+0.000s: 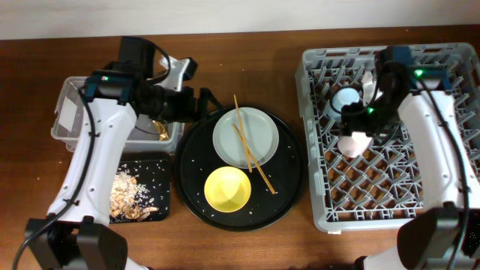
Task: Sort waste into correct bins and load items into the dishwasher rack
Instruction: 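Grasp the chopsticks on the white plate with the right gripper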
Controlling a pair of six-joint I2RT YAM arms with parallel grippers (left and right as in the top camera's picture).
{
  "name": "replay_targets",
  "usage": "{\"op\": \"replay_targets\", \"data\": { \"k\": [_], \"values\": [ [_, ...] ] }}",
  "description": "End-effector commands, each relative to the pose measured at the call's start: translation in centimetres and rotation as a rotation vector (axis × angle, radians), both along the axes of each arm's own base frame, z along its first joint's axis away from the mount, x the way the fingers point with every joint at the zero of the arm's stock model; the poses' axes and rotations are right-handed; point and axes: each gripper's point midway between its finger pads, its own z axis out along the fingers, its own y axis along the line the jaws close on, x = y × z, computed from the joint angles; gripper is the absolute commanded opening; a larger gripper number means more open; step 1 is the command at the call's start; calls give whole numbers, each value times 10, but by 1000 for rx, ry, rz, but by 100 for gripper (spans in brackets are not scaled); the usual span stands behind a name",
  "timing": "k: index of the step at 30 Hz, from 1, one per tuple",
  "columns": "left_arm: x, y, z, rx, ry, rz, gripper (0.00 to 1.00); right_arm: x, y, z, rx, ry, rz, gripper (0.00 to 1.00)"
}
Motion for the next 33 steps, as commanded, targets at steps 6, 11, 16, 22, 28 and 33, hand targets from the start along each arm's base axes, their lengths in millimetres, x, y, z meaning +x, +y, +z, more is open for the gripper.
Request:
{"op": "replay_targets", "data": {
  "k": [6,11,16,22,28,33],
  "values": [
    [12,125,6,233,9,446,99,0,110,23,230,-87,299,68],
    [8,148,4,235,36,506,99,13,157,4,185,-162,309,67],
    [8,149,4,235,36,508,99,25,208,-29,159,-313,410,66],
    [8,149,4,235,36,508,99,34,220,-78,9,-467,415,66],
    [8,149,4,235,36,508,99,36,229,-107,51,-541,406,55],
    [8,149,4,235,36,508,99,41,236,-127,68,-539,414,53]
  ]
}}
